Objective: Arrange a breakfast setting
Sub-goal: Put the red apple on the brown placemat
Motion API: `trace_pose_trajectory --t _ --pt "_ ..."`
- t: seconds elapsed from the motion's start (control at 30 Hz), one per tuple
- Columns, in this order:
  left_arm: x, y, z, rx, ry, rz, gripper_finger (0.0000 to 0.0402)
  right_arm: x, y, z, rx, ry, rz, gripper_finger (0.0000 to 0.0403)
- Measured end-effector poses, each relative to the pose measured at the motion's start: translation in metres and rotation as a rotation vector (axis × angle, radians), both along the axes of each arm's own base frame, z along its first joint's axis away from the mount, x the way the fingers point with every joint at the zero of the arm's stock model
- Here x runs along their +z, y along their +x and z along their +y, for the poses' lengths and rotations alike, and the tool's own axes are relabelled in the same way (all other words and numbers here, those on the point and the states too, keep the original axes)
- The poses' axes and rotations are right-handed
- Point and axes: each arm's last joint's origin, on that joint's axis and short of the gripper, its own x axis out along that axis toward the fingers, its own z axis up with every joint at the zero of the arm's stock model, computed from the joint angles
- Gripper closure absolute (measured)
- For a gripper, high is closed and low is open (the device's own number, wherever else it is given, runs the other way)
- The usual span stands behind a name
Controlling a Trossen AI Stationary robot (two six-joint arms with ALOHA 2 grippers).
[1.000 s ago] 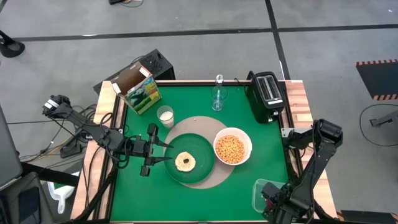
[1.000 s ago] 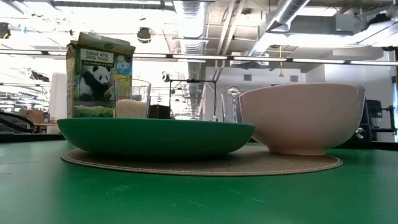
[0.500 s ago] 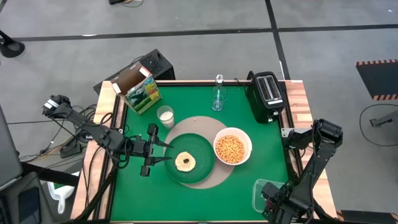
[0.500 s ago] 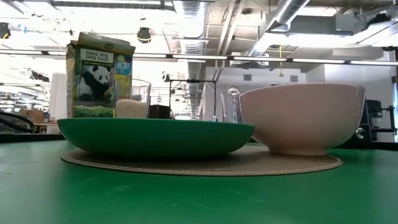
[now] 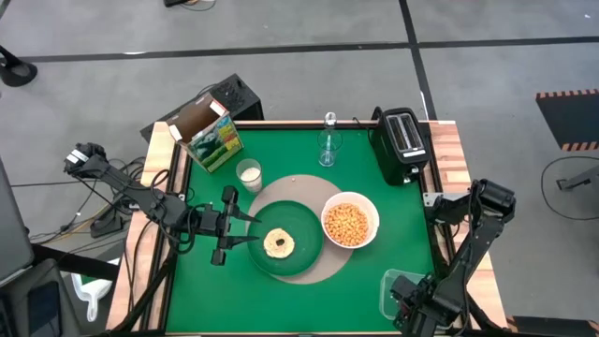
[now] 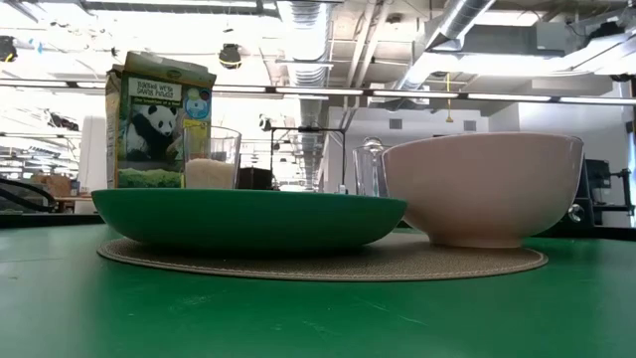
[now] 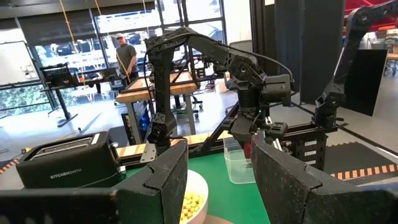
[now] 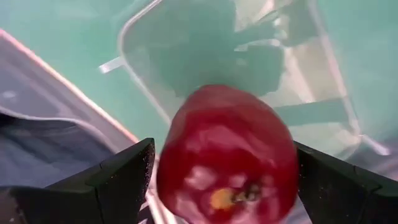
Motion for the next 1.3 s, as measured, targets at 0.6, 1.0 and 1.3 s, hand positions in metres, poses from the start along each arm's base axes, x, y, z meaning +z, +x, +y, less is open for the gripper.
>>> trace_pose_trajectory --t 0.6,1.0,1.3 --pt "0.000 0.000 0.000 0.000 0.000 -0.001 0.0239 0.020 0.009 0.001 0.052 0.022 0.015 0.0097" --pt "0.000 0.000 0.000 0.000 0.001 -0.001 0.0239 0.073 0.032 -0.003 0.081 0.040 -0.039 0.0096" --pt "0.000 0.000 0.000 0.001 0.009 -0.002 0.0239 0.111 0.048 -0.014 0.094 0.037 -0.106 0.0096"
